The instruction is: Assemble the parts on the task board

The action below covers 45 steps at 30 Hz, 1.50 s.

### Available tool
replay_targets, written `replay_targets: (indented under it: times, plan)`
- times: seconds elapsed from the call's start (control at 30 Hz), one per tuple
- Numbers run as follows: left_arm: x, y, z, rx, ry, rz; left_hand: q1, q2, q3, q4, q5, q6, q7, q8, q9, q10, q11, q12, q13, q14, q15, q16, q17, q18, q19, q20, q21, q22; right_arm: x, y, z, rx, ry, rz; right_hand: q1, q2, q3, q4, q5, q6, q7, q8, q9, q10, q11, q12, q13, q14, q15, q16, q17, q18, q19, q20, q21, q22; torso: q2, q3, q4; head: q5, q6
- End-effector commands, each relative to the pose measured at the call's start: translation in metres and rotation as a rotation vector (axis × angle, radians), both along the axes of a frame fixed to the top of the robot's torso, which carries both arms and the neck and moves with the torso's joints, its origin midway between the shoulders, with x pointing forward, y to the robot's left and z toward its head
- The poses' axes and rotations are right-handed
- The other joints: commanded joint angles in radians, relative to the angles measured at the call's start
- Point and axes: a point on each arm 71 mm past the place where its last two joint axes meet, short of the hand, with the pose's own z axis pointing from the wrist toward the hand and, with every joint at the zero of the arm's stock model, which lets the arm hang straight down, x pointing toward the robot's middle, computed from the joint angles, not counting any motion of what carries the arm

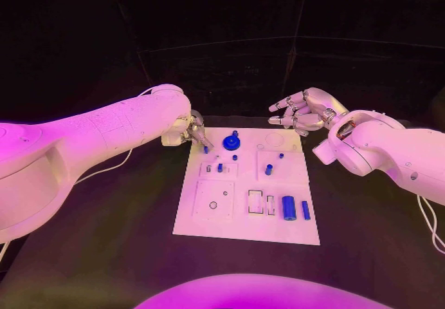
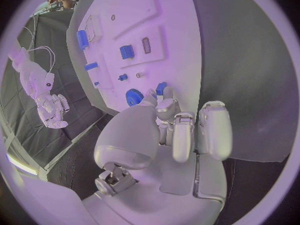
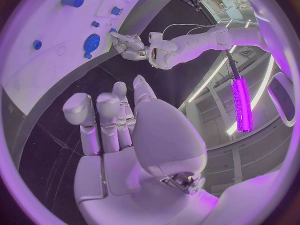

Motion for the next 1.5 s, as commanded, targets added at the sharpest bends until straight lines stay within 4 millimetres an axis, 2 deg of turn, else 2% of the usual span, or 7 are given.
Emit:
replay_targets:
  times: [0.03, 0.23, 0.5, 0.67, 1.07, 1.3, 1.5]
  plan:
    - [0.000, -0.002, 0.001, -0.015, 0.010, -0.018, 0.043, 0.010, 0.026, -0.037, 0.006, 0.000, -0.010, -0.004, -0.004, -0.001, -0.012, -0.002, -0.002, 0.107, -0.009, 0.003, 0.263, -0.010, 0.014, -0.005, 0.004, -0.001, -0.001, 0.001, 0.002, 0.003, -0.007, 0.012, 0.001, 0.000, -0.006, -0.002, 0.005, -0.007, 0.000, 0.006, -0.001, -0.008, 0.000, 0.000, 0.001, 0.004, 0.000, -0.006, 0.002, 0.015, -0.007, 0.002, -0.005, -0.001, 0.000, 0.0002, 0.0001, -0.001, -0.001]
    - [-0.001, -0.001, 0.001, -0.019, 0.005, -0.018, 0.119, 0.015, 0.112, -0.122, 0.006, -0.013, -0.008, -0.015, -0.014, -0.007, -0.012, -0.014, -0.010, 0.107, -0.011, 0.003, 0.263, -0.010, 0.013, -0.009, 0.001, -0.003, -0.001, 0.001, 0.002, 0.003, -0.007, 0.012, 0.001, 0.000, -0.006, -0.002, 0.005, -0.007, 0.000, 0.006, -0.001, -0.008, 0.000, 0.000, 0.001, 0.004, 0.000, -0.006, 0.002, 0.015, -0.007, 0.002, -0.005, -0.001, 0.000, -0.0003, 0.0010, -0.002, -0.001]
    - [-0.001, -0.001, 0.003, -0.050, -0.036, -0.006, 0.074, -0.021, 0.227, -0.176, 0.007, -0.009, -0.001, -0.011, -0.020, 0.002, -0.005, -0.021, -0.016, 0.107, -0.004, 0.003, 0.263, -0.009, 0.013, -0.003, -0.001, -0.002, -0.001, 0.001, 0.002, 0.003, -0.008, 0.012, 0.001, 0.000, -0.006, -0.002, 0.005, -0.007, 0.000, 0.006, -0.001, -0.008, 0.000, 0.000, 0.001, 0.004, 0.000, -0.006, 0.002, 0.015, -0.007, 0.002, -0.005, -0.001, 0.000, -0.0004, 0.0025, 0.000, -0.001]
    - [-0.002, 0.001, 0.006, -0.095, -0.076, 0.007, 0.022, -0.059, 0.324, -0.208, 0.004, -0.008, 0.001, -0.002, -0.018, 0.009, -0.002, -0.023, -0.019, 0.107, -0.003, 0.003, 0.263, -0.009, 0.013, -0.002, -0.002, 0.000, -0.001, 0.001, 0.002, 0.003, -0.008, 0.011, 0.001, 0.000, -0.006, -0.002, 0.005, -0.007, 0.000, 0.006, -0.001, -0.008, 0.000, 0.000, 0.001, 0.004, 0.000, -0.006, 0.002, 0.015, -0.007, 0.002, -0.005, -0.001, -0.001, 0.0003, 0.0025, 0.003, -0.002]
    - [-0.020, 0.005, 0.017, -0.189, -0.190, 0.017, -0.072, -0.119, 0.510, -0.248, 0.007, -0.001, 0.001, 0.020, -0.011, 0.024, -0.006, -0.023, -0.024, 0.107, -0.002, 0.003, 0.263, -0.010, 0.016, -0.001, -0.001, 0.006, -0.001, -0.002, 0.002, 0.002, -0.009, 0.006, 0.001, 0.000, -0.006, -0.002, 0.005, -0.007, 0.000, 0.006, -0.001, -0.008, 0.000, 0.000, 0.001, 0.004, 0.000, -0.006, 0.002, 0.015, -0.007, 0.002, -0.005, -0.001, -0.001, 0.0002, 0.0027, 0.006, 0.000]
    - [-0.035, 0.012, 0.021, -0.218, -0.221, 0.014, -0.086, -0.130, 0.540, -0.252, 0.006, 0.000, -0.001, 0.026, -0.009, 0.029, -0.006, -0.020, -0.021, 0.107, -0.004, 0.003, 0.263, -0.010, 0.017, -0.002, 0.000, 0.008, -0.001, -0.004, 0.002, 0.001, -0.009, 0.002, 0.001, 0.000, -0.006, -0.002, 0.005, -0.007, 0.000, 0.006, -0.001, -0.008, 0.000, 0.000, 0.001, 0.004, 0.000, -0.006, 0.002, 0.015, -0.007, 0.002, -0.005, -0.001, 0.000, -0.0011, 0.0016, 0.006, -0.001]
    - [-0.048, 0.015, 0.019, -0.232, -0.220, 0.006, -0.093, -0.138, 0.557, -0.255, 0.007, 0.001, -0.001, 0.029, -0.008, 0.031, -0.007, -0.020, -0.022, 0.107, -0.004, 0.003, 0.263, -0.011, 0.018, -0.002, 0.000, 0.010, -0.001, -0.005, 0.002, 0.000, -0.009, 0.000, 0.001, 0.000, -0.006, -0.002, 0.005, -0.007, 0.000, 0.006, -0.001, -0.008, 0.000, 0.000, 0.001, 0.004, 0.000, -0.006, 0.002, 0.015, -0.007, 0.002, -0.005, -0.001, 0.000, -0.0002, 0.0014, 0.009, -0.003]
